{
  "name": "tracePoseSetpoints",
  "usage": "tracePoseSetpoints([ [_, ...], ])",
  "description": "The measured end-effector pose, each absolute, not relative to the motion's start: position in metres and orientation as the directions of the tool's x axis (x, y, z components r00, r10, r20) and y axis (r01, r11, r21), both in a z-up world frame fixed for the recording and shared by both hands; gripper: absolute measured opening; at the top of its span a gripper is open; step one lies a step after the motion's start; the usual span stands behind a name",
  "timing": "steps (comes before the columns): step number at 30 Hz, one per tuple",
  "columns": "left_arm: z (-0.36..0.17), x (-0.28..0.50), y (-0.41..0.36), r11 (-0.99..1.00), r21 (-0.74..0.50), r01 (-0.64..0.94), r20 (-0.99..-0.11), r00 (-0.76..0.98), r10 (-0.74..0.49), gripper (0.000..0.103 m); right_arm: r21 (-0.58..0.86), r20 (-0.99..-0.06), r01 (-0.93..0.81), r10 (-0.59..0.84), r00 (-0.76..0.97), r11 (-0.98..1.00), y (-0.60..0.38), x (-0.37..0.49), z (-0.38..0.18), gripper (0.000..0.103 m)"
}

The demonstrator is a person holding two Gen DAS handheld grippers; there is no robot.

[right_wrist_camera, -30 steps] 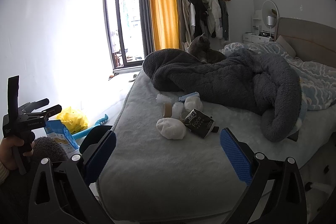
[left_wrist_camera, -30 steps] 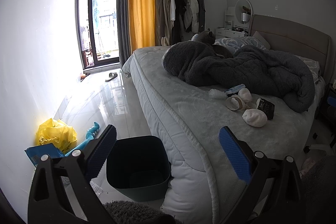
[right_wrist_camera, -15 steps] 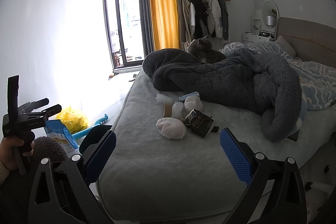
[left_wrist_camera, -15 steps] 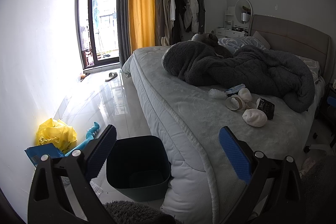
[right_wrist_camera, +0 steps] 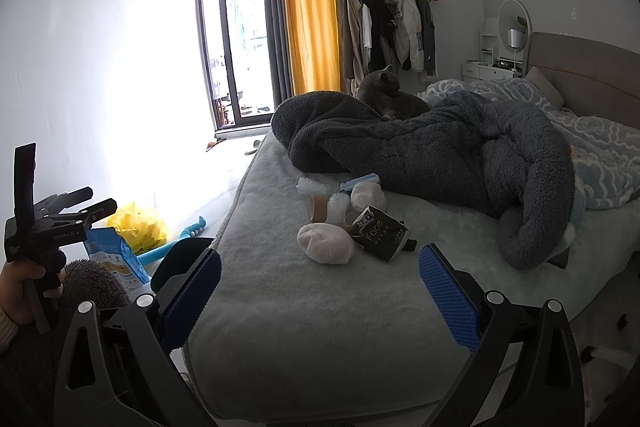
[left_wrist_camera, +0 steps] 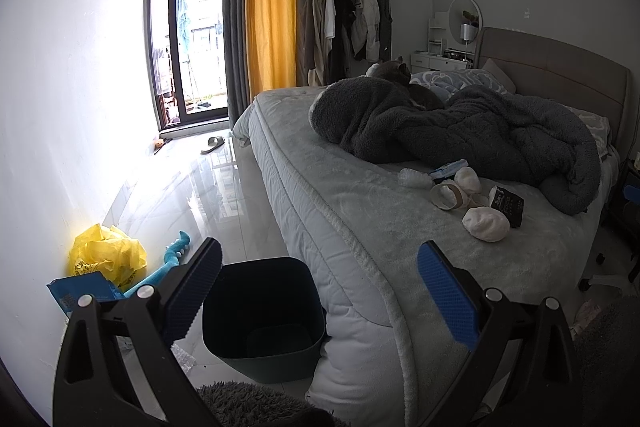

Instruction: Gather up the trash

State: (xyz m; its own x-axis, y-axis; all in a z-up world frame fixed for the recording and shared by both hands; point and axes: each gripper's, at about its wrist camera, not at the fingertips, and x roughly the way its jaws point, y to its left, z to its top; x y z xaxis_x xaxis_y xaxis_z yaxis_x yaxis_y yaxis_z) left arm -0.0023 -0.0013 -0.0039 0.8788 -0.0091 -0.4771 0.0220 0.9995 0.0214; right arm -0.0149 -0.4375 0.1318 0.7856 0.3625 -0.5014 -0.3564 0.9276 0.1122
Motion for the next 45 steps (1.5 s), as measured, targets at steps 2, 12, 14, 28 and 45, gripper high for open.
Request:
tracePoseSetpoints([
  [2,-0.005,-0.002,-0.002,0.999,0.024,0.023,-0.477,0.879,-0.009,0.100,0.113,-0.501,-0.356,0.363,0.786,0.928,-0.438,-0.015,0.131,0.100],
  [12,-0.002,0.002,-0.007,0.998,0.033,0.050,-0.503,0.864,-0.026,0.100,0.045,-0.521,-0.352,0.323,0.790,0.935,-0.424,-0.026,0.133,0.100],
  [14,0.001,0.002,-0.009,0.996,0.047,0.073,-0.514,0.857,-0.038,0.100,0.011,-0.535,-0.366,0.315,0.784,0.931,-0.417,-0.024,0.133,0.100],
  [28,0.006,0.054,-0.029,0.976,-0.074,0.203,-0.542,0.814,-0.210,0.098,-0.173,-0.639,-0.442,0.242,0.730,0.880,-0.398,0.036,0.095,0.097],
  [45,-0.067,0.134,-0.101,0.884,-0.203,0.421,-0.683,0.586,-0.436,0.085,-0.205,-0.735,-0.528,0.226,0.639,0.824,-0.416,0.108,0.038,0.081],
])
